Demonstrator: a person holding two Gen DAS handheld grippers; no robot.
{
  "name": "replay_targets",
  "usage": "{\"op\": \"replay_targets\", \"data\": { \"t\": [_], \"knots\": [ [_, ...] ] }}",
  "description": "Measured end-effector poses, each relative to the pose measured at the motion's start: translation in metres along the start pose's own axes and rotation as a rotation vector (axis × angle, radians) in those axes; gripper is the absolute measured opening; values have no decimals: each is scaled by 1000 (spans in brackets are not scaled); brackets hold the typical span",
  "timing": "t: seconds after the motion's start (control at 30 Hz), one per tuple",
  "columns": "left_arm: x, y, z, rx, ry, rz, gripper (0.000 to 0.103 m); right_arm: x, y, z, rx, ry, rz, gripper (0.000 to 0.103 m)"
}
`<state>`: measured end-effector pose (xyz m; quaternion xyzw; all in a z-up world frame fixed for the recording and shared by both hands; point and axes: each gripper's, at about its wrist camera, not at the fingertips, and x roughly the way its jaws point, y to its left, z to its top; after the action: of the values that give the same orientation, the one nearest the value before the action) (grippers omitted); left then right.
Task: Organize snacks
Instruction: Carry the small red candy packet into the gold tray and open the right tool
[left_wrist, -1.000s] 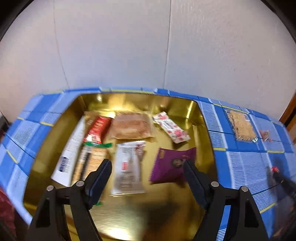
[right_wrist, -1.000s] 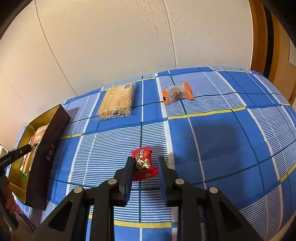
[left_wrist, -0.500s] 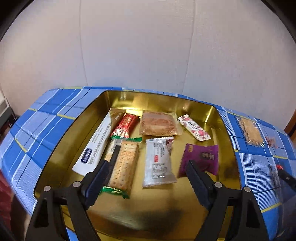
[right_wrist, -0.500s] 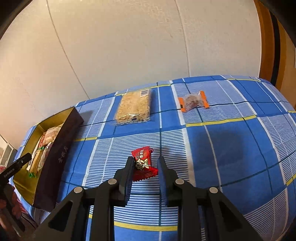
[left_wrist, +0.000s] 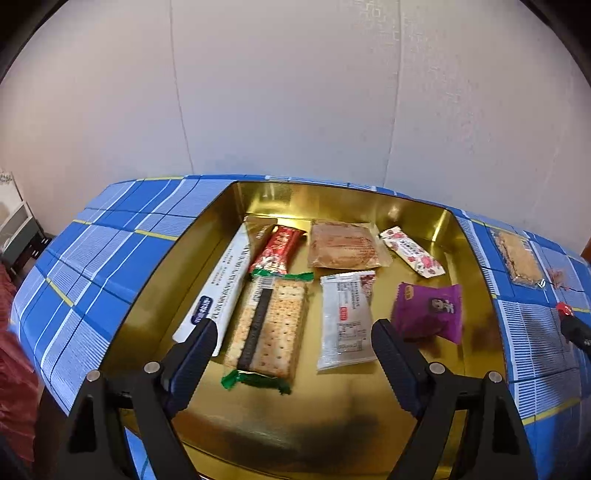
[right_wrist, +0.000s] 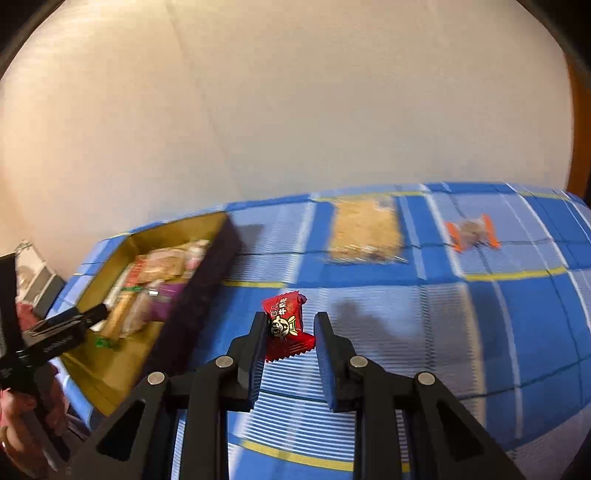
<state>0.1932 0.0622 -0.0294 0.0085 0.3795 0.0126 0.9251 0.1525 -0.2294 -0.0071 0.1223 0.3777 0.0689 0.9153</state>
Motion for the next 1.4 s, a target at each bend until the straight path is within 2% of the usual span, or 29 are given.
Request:
{"op": "replay_targets", "data": {
  "t": [0.37,0.67,0.87,1.07,1.17,1.4],
  "knots": [
    [0,11,-2,1,0,36,88,15,78,0,-135,-23,162,25],
    [1,19,-2,-5,1,77,88,37,119,-9,-223,24,188,26],
    [2,22,-3,-8,8,90,88,46,131,-16,-268,49,172,26],
    [3,22,-4,-8,17,94,88,51,130,-17,-266,73,163,27],
    [3,21,-4,-4,16,95,88,51,130,-17,-270,77,164,31],
    [4,22,-4,2,18,98,91,52,129,-19,-269,84,164,32]
  ]
}}
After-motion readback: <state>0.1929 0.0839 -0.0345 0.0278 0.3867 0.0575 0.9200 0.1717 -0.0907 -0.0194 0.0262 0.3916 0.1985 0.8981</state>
